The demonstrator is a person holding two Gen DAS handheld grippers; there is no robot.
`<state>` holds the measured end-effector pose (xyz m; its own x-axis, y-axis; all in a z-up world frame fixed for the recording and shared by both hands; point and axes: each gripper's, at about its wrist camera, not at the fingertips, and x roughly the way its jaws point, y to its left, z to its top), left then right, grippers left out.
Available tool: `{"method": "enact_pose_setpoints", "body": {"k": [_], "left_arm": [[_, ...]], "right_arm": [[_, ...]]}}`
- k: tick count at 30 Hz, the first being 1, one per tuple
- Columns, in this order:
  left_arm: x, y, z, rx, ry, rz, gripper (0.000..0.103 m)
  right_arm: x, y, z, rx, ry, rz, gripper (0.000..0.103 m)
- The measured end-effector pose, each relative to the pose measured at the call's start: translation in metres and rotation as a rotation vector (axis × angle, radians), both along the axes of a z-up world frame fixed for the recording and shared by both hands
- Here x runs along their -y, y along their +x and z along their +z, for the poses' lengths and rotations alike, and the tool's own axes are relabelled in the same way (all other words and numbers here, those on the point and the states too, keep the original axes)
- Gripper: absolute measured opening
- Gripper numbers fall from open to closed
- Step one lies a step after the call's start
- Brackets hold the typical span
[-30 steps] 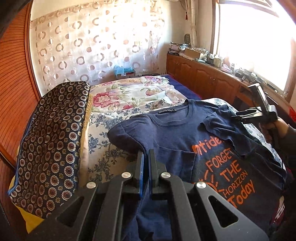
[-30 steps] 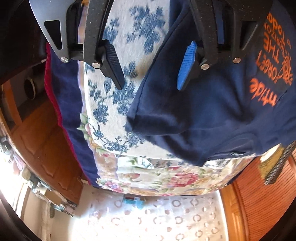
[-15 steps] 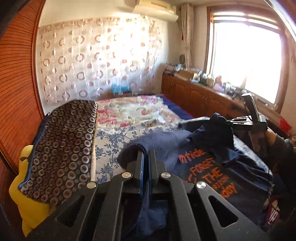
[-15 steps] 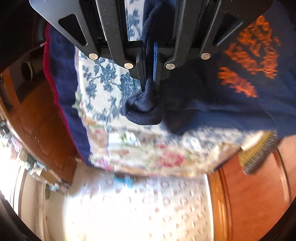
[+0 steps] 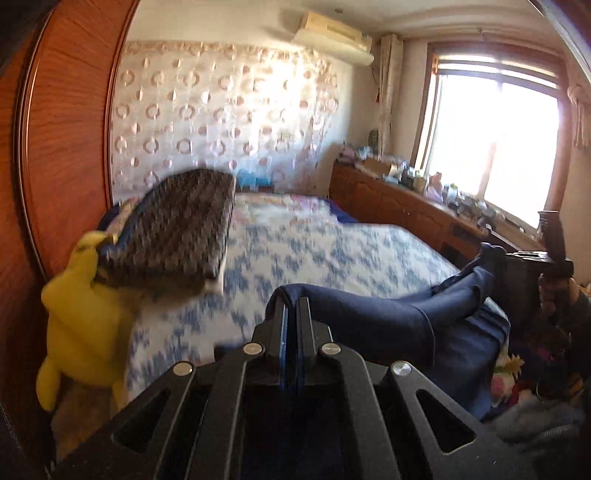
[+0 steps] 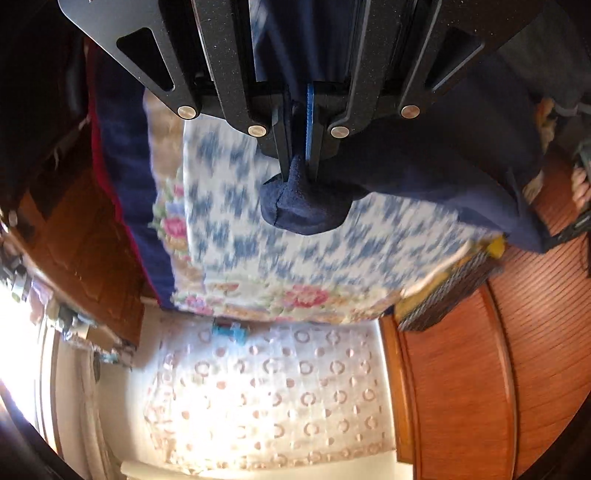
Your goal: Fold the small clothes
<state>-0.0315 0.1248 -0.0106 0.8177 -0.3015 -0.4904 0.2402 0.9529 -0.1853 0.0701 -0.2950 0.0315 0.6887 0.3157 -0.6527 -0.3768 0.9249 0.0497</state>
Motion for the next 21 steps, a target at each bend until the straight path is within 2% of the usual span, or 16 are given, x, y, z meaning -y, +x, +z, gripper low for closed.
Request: {"method": "enact_pose_setpoints", "body": {"k": [3,6,8,12,15,16,21], "left_arm": [[0.000,-0.006,-0.020,-0.058,0.021,-0.003,0.000],[0.007,-0.009,-0.036,-0.097,0.059,0.001,0.003],[0.008,-0.012,-0.040,-0.098,0.073,0.002,0.009],[0.008,-0.014,-0.037,-0.097,0.087,-0.004,0.022],[0.006,-0.011,-0.032,-0.102,0.104,0.007,0.033],[0.005,-0.010,-0.031,-0.101,0.108,0.011,0.036],[0.000,-0.004,-0.027,-0.102,0.101,0.016,0.040]], "right_arm": [[-0.004,-0.028,-0.027,-0.078,-0.037,0.019,0.003],[-0.006,-0.039,-0.051,-0.135,-0.069,0.017,0.003],[-0.005,-0.039,-0.059,-0.154,-0.065,0.013,0.003],[-0.003,-0.040,-0.056,-0.140,-0.066,0.000,0.006],[-0.006,-0.040,-0.045,-0.110,-0.074,0.008,0.017],[-0.005,-0.040,-0.041,-0.099,-0.076,0.008,0.025],[-0.001,-0.037,-0.022,-0.046,-0.070,0.006,0.044]]}}
